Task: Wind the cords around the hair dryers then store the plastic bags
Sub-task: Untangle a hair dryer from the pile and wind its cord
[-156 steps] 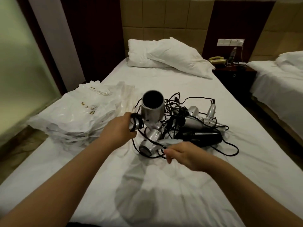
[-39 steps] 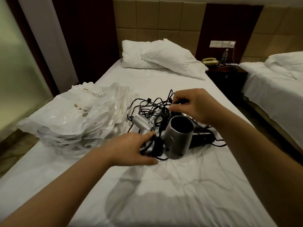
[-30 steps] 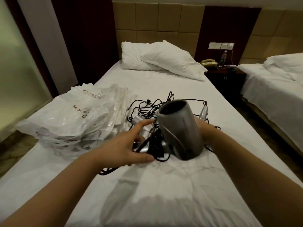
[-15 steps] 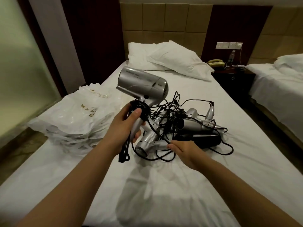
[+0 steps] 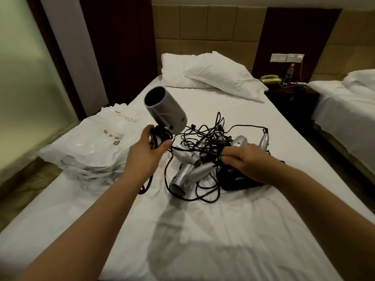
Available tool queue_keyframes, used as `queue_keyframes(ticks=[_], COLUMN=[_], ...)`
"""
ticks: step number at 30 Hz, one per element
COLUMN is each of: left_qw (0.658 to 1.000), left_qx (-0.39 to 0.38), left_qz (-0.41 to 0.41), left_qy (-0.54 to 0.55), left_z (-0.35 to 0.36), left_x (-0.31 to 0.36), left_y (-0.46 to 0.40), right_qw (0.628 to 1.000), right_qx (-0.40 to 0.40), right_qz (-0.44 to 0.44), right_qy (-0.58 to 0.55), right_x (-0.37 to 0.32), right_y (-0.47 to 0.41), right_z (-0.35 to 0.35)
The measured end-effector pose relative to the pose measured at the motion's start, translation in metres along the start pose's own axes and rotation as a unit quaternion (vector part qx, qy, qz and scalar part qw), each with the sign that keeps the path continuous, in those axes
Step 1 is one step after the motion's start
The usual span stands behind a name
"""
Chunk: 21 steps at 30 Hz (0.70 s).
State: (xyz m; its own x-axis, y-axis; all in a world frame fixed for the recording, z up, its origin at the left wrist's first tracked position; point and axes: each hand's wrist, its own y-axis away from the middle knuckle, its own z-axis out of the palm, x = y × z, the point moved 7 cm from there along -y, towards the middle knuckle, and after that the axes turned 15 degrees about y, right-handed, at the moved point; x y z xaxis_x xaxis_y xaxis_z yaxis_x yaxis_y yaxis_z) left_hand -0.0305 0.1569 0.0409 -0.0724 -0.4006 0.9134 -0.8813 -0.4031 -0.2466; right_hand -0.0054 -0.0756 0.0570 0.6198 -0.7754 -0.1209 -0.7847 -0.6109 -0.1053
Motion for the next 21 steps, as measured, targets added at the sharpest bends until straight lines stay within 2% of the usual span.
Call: queue_keyframes(ticks=[4,6,10,13,16,18,19,21], left_qw=[0.984,0.972,0.929,0.892,0.868,0.853,0.855,0.886], left_qx=[-0.058,-0.108,-0.231,-0.289,-0.343,-0.388,-0.405,-0.417], left_qz=[0.048,0.06,0.119,0.158,0.168,0.168,0.16,0.118], left_qy=[-0.164,-0.201,-0.264,-0.309,-0.318,-0.307,-0.28,-0.167], left_z=[0.021,0.035,0.061,0.071,0.074,0.074,0.072,0.063], left_x=[0.001,-0.002,0.003,0.011,0.024,0.032,0.035,0.036], left_y=[0.004,0.009,0.028,0.043,0.055,0.065,0.069,0.074], right_qw=[0.997,0.996,0.992,0.993,0.996,0.997,0.996,0.988], right_qx=[-0.016,0.014,0.096,0.095,0.065,0.016,-0.007,-0.06], right_qz=[-0.076,-0.086,-0.045,-0.029,-0.036,-0.017,-0.01,0.035], right_qy=[0.022,0.004,-0.061,-0.063,-0.054,-0.069,-0.087,-0.136], right_x=[-0.034,-0.04,-0.03,-0.029,-0.032,-0.028,-0.023,-0.001], right_y=[-0.006,-0.008,-0.015,-0.025,-0.038,-0.045,-0.047,-0.046], right_z=[-0.017,-0.027,-0.056,-0.061,-0.057,-0.047,-0.043,-0.022])
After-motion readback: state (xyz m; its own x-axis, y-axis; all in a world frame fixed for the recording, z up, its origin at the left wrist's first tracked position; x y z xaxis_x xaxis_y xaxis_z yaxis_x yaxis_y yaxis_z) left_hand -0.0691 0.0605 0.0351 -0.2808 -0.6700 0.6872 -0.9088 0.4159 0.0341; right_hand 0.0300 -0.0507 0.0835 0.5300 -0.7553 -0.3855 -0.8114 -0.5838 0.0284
